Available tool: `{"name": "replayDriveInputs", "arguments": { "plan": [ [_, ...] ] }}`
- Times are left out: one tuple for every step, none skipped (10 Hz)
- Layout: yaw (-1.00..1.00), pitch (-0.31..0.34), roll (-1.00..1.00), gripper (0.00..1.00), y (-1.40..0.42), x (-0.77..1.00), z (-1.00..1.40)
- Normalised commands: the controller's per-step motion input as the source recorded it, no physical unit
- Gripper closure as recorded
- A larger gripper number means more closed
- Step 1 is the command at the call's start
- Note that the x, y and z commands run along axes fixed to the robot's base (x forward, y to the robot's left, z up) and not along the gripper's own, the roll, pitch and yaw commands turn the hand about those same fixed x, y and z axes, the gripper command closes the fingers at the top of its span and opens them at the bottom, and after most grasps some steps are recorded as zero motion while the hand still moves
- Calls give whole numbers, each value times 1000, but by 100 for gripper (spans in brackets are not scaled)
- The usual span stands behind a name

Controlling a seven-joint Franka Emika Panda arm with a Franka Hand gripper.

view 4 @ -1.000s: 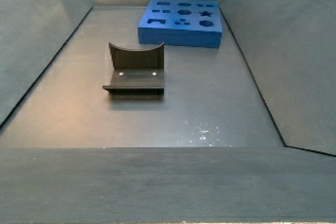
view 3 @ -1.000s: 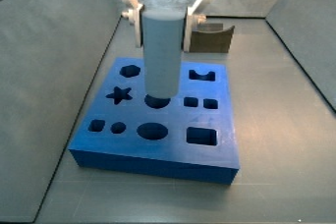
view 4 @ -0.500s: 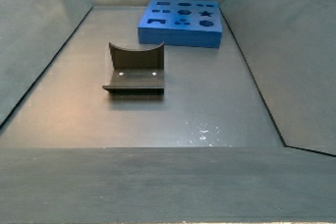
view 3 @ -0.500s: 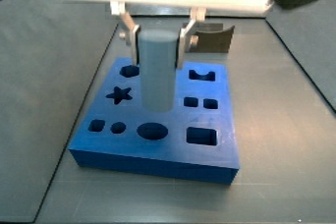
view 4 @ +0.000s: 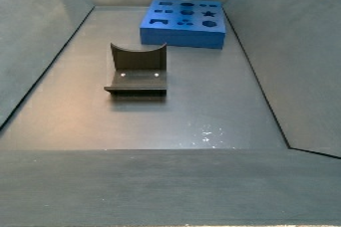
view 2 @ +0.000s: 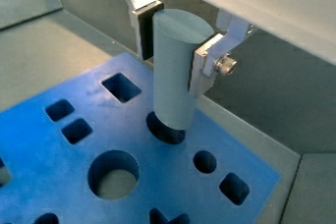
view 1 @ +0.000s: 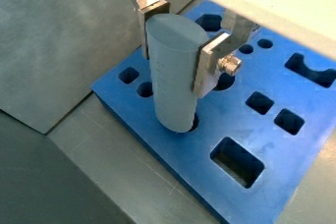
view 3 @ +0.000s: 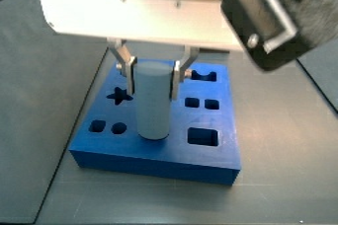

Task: Pick up the oval object. Move up. Place the oval object on the fixture. Regrasp the oval object. Move to above the board. Insert the oval object.
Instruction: Insert the oval object.

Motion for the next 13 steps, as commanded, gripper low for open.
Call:
{"name": "replayDriveInputs", "arguments": {
  "plan": [
    [0, 0, 50, 100, 0, 0, -54],
    [0, 0, 37, 100, 0, 0, 0],
    [0, 0, 59, 100, 0, 0, 94],
    [0, 0, 53, 100, 14, 0, 217],
    [0, 0, 10, 100, 9, 0, 137],
    [0, 0, 0, 100, 111, -14, 83],
    [0, 0, 0, 100, 186, -89, 0],
    [0, -14, 37, 100, 149, -117, -20],
    [0, -23, 36, 100, 0, -46, -9],
    [0, -26, 0, 100, 0, -54, -31],
    [0, -66, 13, 100, 0, -97, -209],
    [0, -133, 20, 100, -80, -129, -531],
    [0, -19, 0, 100, 0, 0, -66]
  ]
}}
